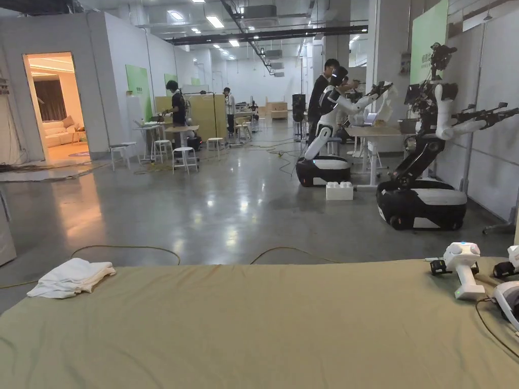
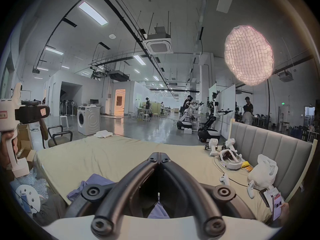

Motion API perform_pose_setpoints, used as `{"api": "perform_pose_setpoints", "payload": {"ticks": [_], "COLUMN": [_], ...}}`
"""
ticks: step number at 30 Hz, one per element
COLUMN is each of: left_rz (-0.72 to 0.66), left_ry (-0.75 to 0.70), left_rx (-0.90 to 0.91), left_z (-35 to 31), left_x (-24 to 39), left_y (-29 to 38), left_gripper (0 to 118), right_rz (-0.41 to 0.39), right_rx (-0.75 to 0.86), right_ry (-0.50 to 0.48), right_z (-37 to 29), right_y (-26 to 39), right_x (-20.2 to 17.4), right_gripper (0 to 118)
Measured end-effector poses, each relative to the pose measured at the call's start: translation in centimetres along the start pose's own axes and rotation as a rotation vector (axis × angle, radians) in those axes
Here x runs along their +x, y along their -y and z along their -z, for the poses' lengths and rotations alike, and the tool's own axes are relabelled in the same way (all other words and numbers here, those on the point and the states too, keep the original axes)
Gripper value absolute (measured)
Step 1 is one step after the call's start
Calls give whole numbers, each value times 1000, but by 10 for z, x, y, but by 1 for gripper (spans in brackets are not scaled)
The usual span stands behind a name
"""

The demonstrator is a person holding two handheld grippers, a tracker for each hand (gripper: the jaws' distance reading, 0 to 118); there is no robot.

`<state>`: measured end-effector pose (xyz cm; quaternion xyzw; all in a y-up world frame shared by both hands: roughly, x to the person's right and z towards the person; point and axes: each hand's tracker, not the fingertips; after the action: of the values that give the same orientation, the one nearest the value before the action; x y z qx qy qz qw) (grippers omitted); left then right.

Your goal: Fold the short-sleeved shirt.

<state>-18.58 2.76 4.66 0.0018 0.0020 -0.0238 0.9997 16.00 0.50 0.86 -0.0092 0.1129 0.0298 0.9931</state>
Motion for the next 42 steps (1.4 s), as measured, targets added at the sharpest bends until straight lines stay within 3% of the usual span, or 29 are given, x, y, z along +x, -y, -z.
{"api": "perform_pose_setpoints", "payload": {"ticks": [5, 7, 11, 12, 19, 23, 28, 29, 32, 33, 36, 37, 39, 40, 42], "left_rz": [-32, -94, -226, -225, -283, -305, -259, -242, -155, -156, -141, -119, -85, -81, -74], "left_ry": [29, 74, 114, 94, -28, -64, -118, -119, -130, -121, -132, -134, -125, -122, -119], "left_rx": [-179, -289, -532, -563, -850, -996, -1078, -1074, -1079, -1087, -1108, -1116, -1136, -1139, -1141], "left_z": [35, 62, 135, 152, 303, 349, 370, 370, 369, 371, 375, 376, 379, 381, 380], "left_x": [-20, -36, -71, -76, -115, -120, -112, -109, -100, -98, -92, -89, -86, -88, -88], "left_y": [26, 48, 110, 128, 237, 279, 302, 299, 294, 294, 299, 301, 303, 306, 305], "left_gripper": [1, 8, 85, 86, 84, 63, 60, 49, 35, 22, 16, 16, 16, 16, 16], "right_rz": [28, 56, 108, 113, 212, 228, 252, 261, 307, 318, 313, 302, 284, 287, 216], "right_rx": [-51, -90, -179, -195, -355, -414, -479, -484, -501, -508, -530, -547, -621, -664, -700], "right_ry": [0, -7, -14, -14, 53, 114, 153, 158, 154, 147, 129, 123, 90, 83, 116], "right_z": [9, 13, 23, 24, 42, 45, 51, 53, 65, 69, 105, 118, 161, 185, 224], "right_y": [19, 27, 52, 57, 93, 108, 121, 124, 131, 131, 135, 135, 145, 153, 177], "right_x": [11, 17, 24, 27, 49, 65, 73, 74, 79, 81, 91, 97, 115, 125, 144], "right_gripper": [0, 0, 0, 0, 0, 0, 0, 0, 0, 0, 0, 7, 71, 82, 80]}}
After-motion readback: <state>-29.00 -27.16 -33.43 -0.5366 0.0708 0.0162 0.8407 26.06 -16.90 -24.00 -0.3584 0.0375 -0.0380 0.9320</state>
